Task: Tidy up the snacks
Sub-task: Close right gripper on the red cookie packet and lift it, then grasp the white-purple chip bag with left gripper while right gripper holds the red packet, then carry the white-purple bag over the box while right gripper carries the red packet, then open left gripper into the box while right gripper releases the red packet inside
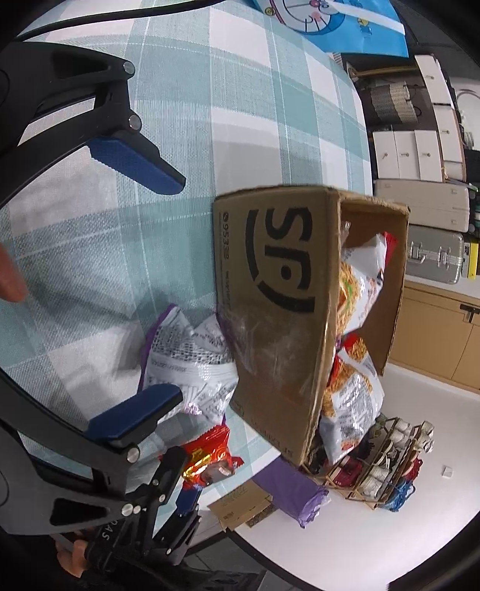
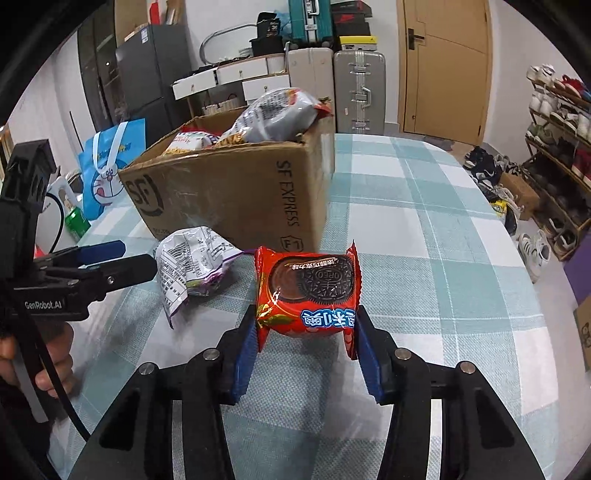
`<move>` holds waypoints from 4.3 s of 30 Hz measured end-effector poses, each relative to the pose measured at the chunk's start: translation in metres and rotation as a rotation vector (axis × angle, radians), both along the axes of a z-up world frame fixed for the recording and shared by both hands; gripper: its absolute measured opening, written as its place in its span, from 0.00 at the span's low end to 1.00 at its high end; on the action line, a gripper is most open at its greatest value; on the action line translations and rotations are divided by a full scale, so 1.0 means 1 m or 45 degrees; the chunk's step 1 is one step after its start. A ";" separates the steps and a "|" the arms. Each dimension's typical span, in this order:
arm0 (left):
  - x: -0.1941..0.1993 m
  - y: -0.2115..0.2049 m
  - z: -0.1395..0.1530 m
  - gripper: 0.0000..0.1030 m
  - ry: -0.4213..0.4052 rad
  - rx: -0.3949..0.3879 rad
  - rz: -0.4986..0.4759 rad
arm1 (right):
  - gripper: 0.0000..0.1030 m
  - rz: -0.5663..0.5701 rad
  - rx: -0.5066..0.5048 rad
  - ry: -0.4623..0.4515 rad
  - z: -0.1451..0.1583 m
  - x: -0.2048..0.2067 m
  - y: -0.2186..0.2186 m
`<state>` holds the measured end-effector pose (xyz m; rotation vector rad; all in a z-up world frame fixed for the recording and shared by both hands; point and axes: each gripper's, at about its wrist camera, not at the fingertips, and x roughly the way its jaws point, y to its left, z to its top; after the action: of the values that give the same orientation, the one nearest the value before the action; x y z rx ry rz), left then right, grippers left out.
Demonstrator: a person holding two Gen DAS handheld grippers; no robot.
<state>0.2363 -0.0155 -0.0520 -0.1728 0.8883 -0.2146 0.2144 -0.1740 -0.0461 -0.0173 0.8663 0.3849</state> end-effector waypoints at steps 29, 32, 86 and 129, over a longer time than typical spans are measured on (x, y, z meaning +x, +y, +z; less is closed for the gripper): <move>0.041 -0.076 -0.014 0.79 0.130 0.022 -0.150 | 0.48 -0.004 0.070 -0.034 0.014 -0.007 -0.020; 0.037 -0.077 -0.010 0.75 0.082 0.029 -0.150 | 0.48 -0.001 0.069 -0.038 0.015 -0.008 -0.019; -0.042 0.058 0.191 0.44 -0.333 -0.011 0.054 | 0.48 0.119 0.228 -0.346 0.121 0.027 0.028; 0.138 0.047 0.126 0.44 -0.245 0.110 0.105 | 0.48 0.146 -0.008 -0.256 0.091 0.145 0.083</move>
<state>0.3745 0.0314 0.0742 -0.1063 0.6965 -0.1136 0.3590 -0.0910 0.0453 -0.1098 0.6691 0.4791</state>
